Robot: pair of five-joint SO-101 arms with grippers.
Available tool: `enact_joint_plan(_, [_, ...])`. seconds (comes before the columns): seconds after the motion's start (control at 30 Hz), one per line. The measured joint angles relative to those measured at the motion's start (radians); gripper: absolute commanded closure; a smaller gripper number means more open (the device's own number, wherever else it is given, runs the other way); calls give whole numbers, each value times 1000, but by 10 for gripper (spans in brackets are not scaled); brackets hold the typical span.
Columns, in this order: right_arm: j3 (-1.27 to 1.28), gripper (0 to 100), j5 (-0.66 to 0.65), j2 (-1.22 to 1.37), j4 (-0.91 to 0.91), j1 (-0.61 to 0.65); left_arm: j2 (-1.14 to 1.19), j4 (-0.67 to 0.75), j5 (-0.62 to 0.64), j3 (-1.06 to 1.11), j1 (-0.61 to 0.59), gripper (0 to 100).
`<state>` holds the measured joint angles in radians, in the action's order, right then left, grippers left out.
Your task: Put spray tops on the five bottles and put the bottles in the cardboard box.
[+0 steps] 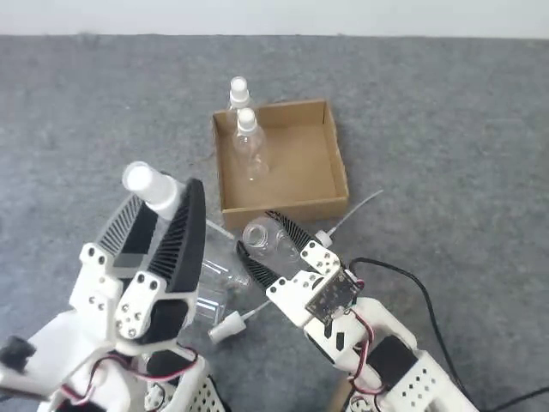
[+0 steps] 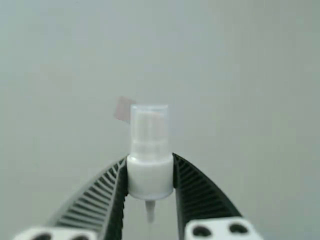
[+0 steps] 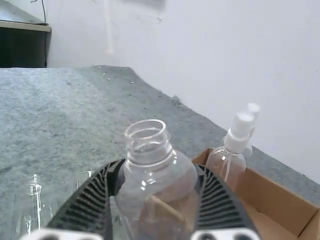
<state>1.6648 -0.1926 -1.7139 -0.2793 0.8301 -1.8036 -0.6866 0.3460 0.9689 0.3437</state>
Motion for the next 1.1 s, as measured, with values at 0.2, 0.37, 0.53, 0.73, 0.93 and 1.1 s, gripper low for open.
enact_joint_plan(0.2, [0,972,0,0,0,0,0,-40,0,-14,64,988])
enact_joint_plan(0.37, [0,972,0,0,0,0,0,-54,0,-14,106,988])
enact_joint_plan(0.53, [0,972,0,0,0,0,0,-64,-2,-14,152,988])
enact_joint_plan(0.73, [0,972,0,0,0,0,0,-92,-2,-14,192,988])
enact_joint_plan(0.93, [0,972,0,0,0,0,0,-92,-2,-14,196,988])
enact_joint_plan(1.1, [0,972,0,0,0,0,0,-115,-2,-14,196,988])
